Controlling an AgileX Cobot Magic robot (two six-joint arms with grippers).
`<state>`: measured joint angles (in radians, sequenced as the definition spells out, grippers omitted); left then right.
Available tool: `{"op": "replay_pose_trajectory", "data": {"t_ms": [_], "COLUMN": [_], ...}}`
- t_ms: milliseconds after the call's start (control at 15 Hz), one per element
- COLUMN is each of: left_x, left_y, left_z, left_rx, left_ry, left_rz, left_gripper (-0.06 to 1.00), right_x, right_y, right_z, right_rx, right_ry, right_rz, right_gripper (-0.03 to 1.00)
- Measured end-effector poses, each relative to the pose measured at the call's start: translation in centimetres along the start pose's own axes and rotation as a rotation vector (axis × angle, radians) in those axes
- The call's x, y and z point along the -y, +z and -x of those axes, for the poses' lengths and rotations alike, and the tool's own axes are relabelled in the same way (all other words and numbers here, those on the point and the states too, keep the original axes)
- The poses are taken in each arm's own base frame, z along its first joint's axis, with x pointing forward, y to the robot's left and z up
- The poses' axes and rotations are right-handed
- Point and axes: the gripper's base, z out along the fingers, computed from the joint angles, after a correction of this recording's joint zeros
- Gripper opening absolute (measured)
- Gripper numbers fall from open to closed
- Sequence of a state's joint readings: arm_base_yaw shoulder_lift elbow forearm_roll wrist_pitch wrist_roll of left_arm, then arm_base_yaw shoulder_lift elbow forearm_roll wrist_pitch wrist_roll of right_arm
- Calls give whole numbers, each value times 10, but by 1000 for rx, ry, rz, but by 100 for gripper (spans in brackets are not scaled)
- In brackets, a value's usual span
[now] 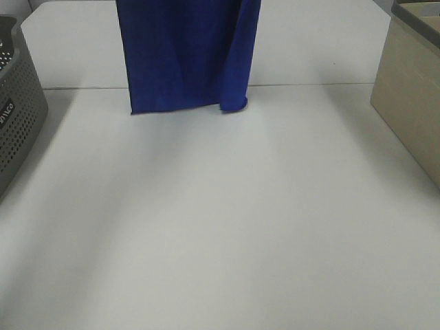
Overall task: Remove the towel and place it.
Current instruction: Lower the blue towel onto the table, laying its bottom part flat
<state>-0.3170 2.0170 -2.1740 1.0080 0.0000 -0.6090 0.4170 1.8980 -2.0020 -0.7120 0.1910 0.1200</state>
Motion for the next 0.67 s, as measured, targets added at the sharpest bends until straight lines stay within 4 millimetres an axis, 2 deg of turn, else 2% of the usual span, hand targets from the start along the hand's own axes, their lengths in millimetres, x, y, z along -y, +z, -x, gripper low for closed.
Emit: {"op": "replay_pose_trajectory", "data": {"t_ms": [267,467,533,600,667], "left_x": [-10,-11,-3,20,29], "left_y": [-7,-18,-21,-29,-34], "left_z": [22,35,38,34,28], "left_rx": [38,-58,-127,-312,-429], "left_ry": [45,42,58,81,74], "left_rz": [30,116,140,138,119], "left_gripper": [0,0,0,0,0], "right_x": [3,7,6,1,-3], "right_y": [-5,-18,-25,-38,-47], "right_z": [10,8,7,1,0], "right_rx": [30,-111,-172,-318,-373], "right_ry": [187,282,264,209,184], "right_rz": [38,73,106,230,314], "right_gripper": [0,0,0,0,0]}}
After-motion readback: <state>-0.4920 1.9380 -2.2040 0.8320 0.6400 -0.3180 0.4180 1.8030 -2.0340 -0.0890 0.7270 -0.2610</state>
